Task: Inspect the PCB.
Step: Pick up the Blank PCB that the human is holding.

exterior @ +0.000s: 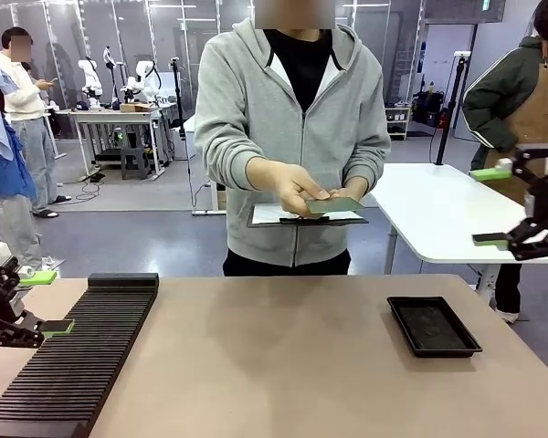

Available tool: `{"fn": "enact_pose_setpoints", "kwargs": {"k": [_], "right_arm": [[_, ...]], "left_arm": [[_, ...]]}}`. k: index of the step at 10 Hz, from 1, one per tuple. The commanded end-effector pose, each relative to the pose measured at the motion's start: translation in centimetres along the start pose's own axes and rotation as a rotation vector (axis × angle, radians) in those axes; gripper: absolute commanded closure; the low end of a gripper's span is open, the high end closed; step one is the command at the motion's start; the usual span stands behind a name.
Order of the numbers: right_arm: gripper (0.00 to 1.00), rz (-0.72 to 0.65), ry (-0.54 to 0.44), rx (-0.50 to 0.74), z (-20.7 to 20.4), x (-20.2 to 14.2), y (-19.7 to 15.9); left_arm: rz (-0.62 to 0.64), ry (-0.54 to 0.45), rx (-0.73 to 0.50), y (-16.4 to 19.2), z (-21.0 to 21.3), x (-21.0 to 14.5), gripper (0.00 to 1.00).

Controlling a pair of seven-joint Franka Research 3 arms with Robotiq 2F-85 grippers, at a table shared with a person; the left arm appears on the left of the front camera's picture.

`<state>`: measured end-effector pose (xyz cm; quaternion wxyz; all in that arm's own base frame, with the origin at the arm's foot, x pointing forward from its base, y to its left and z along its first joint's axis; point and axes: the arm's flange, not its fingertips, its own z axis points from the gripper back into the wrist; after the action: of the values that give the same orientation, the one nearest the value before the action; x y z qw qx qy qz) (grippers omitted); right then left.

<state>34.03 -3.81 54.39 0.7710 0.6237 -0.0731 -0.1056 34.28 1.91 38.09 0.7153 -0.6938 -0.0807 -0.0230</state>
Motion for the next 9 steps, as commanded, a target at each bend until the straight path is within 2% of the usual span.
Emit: {"fn": "enact_pose_setpoints", "kwargs": {"k": [1, 5, 9], "right_arm": [[0.00, -0.083, -0.005, -0.009, -3.1, 0.9, 1.5], [0.00, -0.121, 0.066, -0.023, -11.2, 0.5, 4.0], [0.00, -0.178, 0.127, -0.016, -16.1, 1.9, 4.1]], "left_arm": [[-0.012, 0.001, -0.001, 0.1, -0.1, -0.2, 0.00], [-0.012, 0.001, -0.001, 0.1, -0.1, -0.2, 0.00], [-0.012, 0.001, -0.001, 0.1, -0.1, -0.2, 0.00]]}}
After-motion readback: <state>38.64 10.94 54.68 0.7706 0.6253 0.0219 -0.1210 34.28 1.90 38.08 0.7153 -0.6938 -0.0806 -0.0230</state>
